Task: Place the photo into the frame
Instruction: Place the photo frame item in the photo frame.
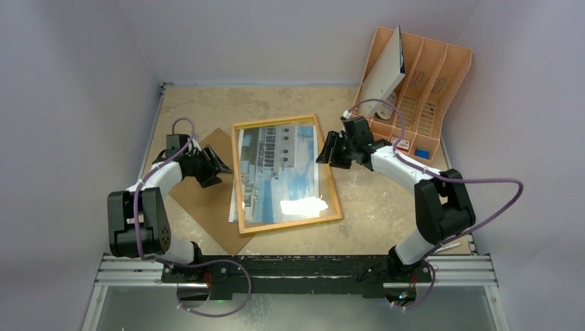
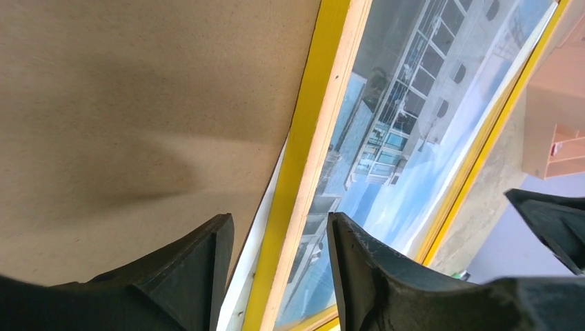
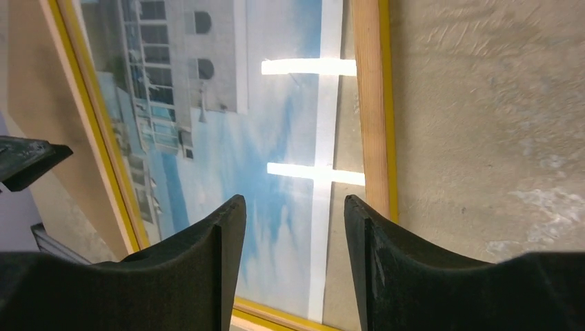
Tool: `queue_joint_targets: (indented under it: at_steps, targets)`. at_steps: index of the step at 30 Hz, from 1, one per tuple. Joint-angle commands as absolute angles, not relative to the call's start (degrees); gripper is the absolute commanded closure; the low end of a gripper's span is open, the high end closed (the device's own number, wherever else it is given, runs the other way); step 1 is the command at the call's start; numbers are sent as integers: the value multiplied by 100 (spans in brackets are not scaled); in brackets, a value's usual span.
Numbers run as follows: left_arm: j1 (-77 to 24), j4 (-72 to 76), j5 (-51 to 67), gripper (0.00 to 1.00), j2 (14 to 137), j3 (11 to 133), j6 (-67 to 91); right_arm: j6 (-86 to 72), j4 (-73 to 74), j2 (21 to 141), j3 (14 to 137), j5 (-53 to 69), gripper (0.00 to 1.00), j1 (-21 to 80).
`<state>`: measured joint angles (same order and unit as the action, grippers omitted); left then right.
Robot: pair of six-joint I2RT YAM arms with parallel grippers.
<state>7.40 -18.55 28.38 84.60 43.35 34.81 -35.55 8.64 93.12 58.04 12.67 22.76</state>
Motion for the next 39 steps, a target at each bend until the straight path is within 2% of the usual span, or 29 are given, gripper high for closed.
queue_joint_targets:
  at_steps: [1,6,11,20,29,35,39]
  targets:
    - [712,-2454,2185,44,8131,4699,3182,-3412,1111,9060,6021,388,41,2259]
    - [712,-2947,1934,41,8019,4601,3111,-2964,1208,9385,5970,-110,38,2260]
    - [712,-3464,1791,40,8002,4374,3199,-2724,1152,9561,5918,-30,38,2261]
    - [686,-3776,1649,40,8150,4427,3167,-2641,1037,9850,5874,223,45,2260]
    - [677,-3689,1600,40,8487,4450,3153,-2598,1071,10054,5913,207,47,2259]
    - [674,-3631,1501,41,8736,4534,3181,-2787,1214,9988,5881,-157,63,2259]
    - [671,-3640,1395,43,8854,4619,3182,-2907,1265,9924,5865,-289,68,2259]
